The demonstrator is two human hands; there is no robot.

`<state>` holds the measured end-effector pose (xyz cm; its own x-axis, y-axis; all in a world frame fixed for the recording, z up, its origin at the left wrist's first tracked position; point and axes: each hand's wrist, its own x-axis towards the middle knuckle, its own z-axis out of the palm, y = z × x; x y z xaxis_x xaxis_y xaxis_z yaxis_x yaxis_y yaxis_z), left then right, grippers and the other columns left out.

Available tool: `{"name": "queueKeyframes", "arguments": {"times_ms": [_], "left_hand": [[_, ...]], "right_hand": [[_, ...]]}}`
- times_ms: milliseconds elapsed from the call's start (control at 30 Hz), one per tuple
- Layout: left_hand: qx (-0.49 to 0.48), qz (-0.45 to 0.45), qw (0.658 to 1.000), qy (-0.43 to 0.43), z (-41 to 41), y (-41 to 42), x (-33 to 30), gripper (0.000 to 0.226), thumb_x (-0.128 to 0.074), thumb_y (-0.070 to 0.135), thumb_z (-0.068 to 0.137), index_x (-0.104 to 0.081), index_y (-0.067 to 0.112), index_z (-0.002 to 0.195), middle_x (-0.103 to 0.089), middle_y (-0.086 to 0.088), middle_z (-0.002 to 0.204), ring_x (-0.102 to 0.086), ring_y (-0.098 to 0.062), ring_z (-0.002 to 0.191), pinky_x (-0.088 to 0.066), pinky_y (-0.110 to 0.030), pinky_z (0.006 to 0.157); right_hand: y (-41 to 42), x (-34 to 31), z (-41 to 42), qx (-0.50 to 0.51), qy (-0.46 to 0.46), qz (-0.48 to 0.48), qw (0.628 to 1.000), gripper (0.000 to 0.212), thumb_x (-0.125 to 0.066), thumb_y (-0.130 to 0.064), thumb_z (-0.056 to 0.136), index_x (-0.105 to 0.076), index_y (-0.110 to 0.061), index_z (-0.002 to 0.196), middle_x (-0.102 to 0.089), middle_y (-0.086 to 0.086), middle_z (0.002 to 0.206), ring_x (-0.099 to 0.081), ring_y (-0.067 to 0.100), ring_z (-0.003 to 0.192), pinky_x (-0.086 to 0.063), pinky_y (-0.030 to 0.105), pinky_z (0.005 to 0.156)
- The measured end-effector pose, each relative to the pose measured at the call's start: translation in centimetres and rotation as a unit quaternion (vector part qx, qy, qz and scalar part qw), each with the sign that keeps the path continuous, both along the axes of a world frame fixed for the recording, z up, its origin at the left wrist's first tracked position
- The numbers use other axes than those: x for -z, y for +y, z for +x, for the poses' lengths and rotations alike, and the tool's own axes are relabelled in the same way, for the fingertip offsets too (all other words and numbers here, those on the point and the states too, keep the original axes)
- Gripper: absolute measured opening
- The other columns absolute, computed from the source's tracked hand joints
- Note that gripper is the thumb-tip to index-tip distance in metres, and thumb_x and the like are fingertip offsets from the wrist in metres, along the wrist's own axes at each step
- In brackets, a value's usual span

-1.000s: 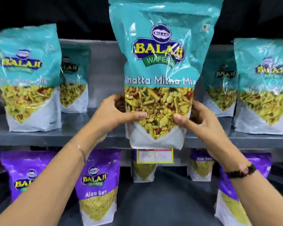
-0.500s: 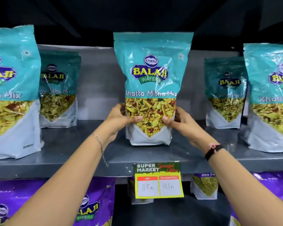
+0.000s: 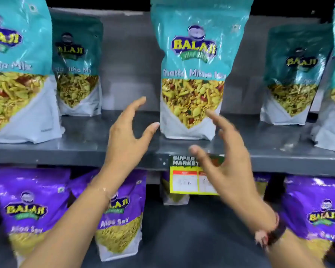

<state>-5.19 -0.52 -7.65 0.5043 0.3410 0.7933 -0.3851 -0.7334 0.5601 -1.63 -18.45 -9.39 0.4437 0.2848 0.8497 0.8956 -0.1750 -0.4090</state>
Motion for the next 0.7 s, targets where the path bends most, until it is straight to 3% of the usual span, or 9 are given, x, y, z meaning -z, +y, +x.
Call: {"name": "queueKeyframes", "arguments": {"times_ms": [100,200,267,333,400,500,533,633,700], "left_hand": [[-0.056,0.018,0.997,-0.050,-3.4,0.4,5.9,0.044,-0.057,0.016,0.080,-0.044,0.013,0.123,-0.048,0.003,0.128,-0.042,-0.002,0.121,-0.028,-0.009,0.103],[-0.117,0.018,0.992,-0.037,-5.4,1.9,12.6,0.040,-0.053,0.010,0.081,-0.044,0.010,0.120,-0.048,-0.003,0.129,-0.039,-0.001,0.123,-0.026,-0.011,0.106],[-0.138,0.005,0.990,-0.008,-6.5,3.3,16.8,0.038,-0.051,0.012,0.082,-0.043,0.010,0.118,-0.045,-0.003,0.132,-0.033,0.008,0.125,-0.024,-0.011,0.106],[-0.144,-0.019,0.989,0.036,-7.2,4.5,20.3,0.039,-0.051,0.014,0.081,-0.042,0.009,0.119,-0.041,-0.004,0.132,-0.029,0.012,0.125,-0.019,-0.006,0.105],[-0.156,-0.061,0.981,0.099,-7.3,6.0,23.3,0.046,-0.056,0.014,0.079,-0.041,0.005,0.122,-0.042,-0.011,0.136,-0.030,0.000,0.126,-0.016,-0.002,0.104],[-0.156,-0.152,0.949,0.229,-6.3,8.7,27.5,0.071,-0.067,0.013,0.071,-0.030,0.001,0.130,-0.037,-0.022,0.139,-0.032,-0.027,0.131,-0.021,-0.023,0.111],[-0.132,-0.178,0.937,0.269,-5.9,9.5,28.5,0.081,-0.071,0.016,0.065,-0.027,0.001,0.132,-0.037,-0.021,0.139,-0.034,-0.029,0.131,-0.024,-0.029,0.111],[-0.041,-0.190,0.923,0.333,-4.5,11.1,30.0,0.092,-0.069,0.028,0.052,-0.028,0.001,0.130,-0.042,-0.007,0.130,-0.037,-0.010,0.120,-0.028,-0.010,0.095],[-0.017,-0.210,0.909,0.359,-3.8,11.8,30.5,0.089,-0.076,0.014,0.057,-0.027,0.002,0.130,-0.041,-0.005,0.125,-0.036,-0.011,0.117,-0.029,-0.013,0.090]], "right_hand": [[2.4,5.7,-3.4,-0.080,-0.016,-0.099,0.992,0.047,-0.047,-0.040,0.086,-0.036,-0.022,0.128,-0.042,-0.018,0.131,-0.035,-0.004,0.124,-0.025,0.010,0.105],[4.7,11.6,-4.1,-0.122,0.044,-0.193,0.973,0.043,-0.045,-0.034,0.088,-0.035,-0.027,0.129,-0.041,-0.017,0.136,-0.035,0.002,0.126,-0.023,0.007,0.104],[6.0,15.4,-3.2,-0.108,0.096,-0.221,0.964,0.045,-0.045,-0.034,0.087,-0.034,-0.025,0.130,-0.039,-0.015,0.135,-0.034,0.003,0.125,-0.024,0.009,0.105],[7.1,18.5,-1.8,-0.092,0.156,-0.238,0.954,0.051,-0.044,-0.035,0.085,-0.032,-0.022,0.133,-0.037,-0.010,0.137,-0.030,0.004,0.127,-0.020,0.009,0.106],[8.3,21.4,-0.4,-0.079,0.220,-0.269,0.934,0.057,-0.050,-0.030,0.086,-0.026,-0.018,0.136,-0.033,0.000,0.144,-0.026,0.011,0.132,-0.009,0.003,0.100],[10.2,24.8,1.8,-0.063,0.310,-0.305,0.898,0.071,-0.058,-0.025,0.083,-0.015,-0.012,0.139,-0.023,0.008,0.151,-0.021,0.020,0.138,-0.011,0.009,0.100],[10.9,25.6,2.3,-0.065,0.332,-0.308,0.889,0.075,-0.060,-0.025,0.081,-0.014,-0.011,0.139,-0.021,0.008,0.151,-0.021,0.020,0.138,-0.013,0.013,0.102],[12.5,26.6,3.5,-0.110,0.374,-0.282,0.876,0.083,-0.069,-0.017,0.074,-0.017,-0.011,0.138,-0.032,0.005,0.146,-0.027,0.009,0.130,-0.021,0.006,0.096],[13.3,26.6,4.0,-0.125,0.391,-0.280,0.868,0.080,-0.071,-0.012,0.072,-0.023,-0.013,0.136,-0.042,0.001,0.136,-0.033,0.005,0.120,-0.027,-0.004,0.081]]}}
